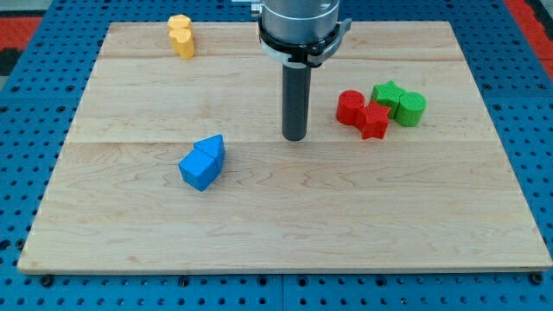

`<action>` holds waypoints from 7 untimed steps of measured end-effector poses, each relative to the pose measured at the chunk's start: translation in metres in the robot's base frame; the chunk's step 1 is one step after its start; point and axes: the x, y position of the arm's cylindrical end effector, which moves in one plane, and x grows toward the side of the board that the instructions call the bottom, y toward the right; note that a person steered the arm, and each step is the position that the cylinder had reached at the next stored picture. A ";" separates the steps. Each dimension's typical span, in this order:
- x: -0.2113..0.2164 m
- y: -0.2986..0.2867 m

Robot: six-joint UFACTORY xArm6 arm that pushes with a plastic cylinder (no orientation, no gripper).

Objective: Move your arm upwards

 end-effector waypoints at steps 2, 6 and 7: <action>0.001 -0.032; 0.005 -0.035; 0.017 -0.035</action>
